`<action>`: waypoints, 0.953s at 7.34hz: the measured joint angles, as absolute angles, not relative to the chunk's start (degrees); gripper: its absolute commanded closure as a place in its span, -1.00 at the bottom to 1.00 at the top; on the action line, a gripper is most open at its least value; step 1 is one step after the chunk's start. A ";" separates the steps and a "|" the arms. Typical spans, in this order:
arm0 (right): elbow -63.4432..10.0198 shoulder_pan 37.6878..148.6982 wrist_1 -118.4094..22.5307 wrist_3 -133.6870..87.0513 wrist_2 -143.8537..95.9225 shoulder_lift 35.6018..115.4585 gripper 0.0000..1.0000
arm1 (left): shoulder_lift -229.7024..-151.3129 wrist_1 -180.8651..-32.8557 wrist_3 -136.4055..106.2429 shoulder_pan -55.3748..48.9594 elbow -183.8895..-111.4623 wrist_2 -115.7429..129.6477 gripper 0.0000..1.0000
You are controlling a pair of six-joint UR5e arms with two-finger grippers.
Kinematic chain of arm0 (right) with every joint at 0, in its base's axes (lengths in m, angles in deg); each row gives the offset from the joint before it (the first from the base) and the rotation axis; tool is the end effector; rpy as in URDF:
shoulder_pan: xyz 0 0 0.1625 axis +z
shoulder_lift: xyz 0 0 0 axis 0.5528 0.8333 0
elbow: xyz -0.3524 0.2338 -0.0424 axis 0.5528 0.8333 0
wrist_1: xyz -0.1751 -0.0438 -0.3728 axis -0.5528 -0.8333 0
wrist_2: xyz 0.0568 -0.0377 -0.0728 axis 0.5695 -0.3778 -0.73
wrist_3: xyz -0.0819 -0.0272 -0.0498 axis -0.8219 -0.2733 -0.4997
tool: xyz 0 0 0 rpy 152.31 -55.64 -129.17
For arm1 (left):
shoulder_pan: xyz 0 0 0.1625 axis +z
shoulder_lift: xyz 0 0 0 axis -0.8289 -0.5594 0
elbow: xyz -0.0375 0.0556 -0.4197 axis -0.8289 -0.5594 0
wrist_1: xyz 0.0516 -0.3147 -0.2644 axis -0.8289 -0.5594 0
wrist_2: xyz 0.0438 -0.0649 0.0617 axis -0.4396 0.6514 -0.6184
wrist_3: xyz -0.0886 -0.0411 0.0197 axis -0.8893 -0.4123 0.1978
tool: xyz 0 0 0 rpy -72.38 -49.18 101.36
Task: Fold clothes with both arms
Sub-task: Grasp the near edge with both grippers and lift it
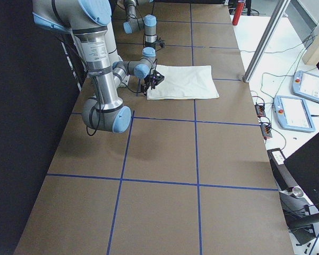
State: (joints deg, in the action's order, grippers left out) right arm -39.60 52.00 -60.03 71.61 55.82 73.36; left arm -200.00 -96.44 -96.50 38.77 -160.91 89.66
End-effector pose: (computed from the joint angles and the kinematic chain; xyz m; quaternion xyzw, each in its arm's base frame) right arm -0.5424 -0.2980 0.3252 -0.1138 -0.3315 0.2838 0.8925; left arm 0.5659 -0.2892 0.2290 -0.0601 0.4979 -0.1149 0.8575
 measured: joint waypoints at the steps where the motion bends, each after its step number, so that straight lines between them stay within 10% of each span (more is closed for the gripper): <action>1: -39.63 51.95 -59.98 71.55 55.90 73.29 0.83 | -200.01 -96.41 -96.50 38.77 -160.93 89.66 1.00; 7: -39.60 52.01 -59.72 71.12 56.22 72.59 1.00 | -200.01 -96.40 -96.50 38.85 -160.94 89.66 1.00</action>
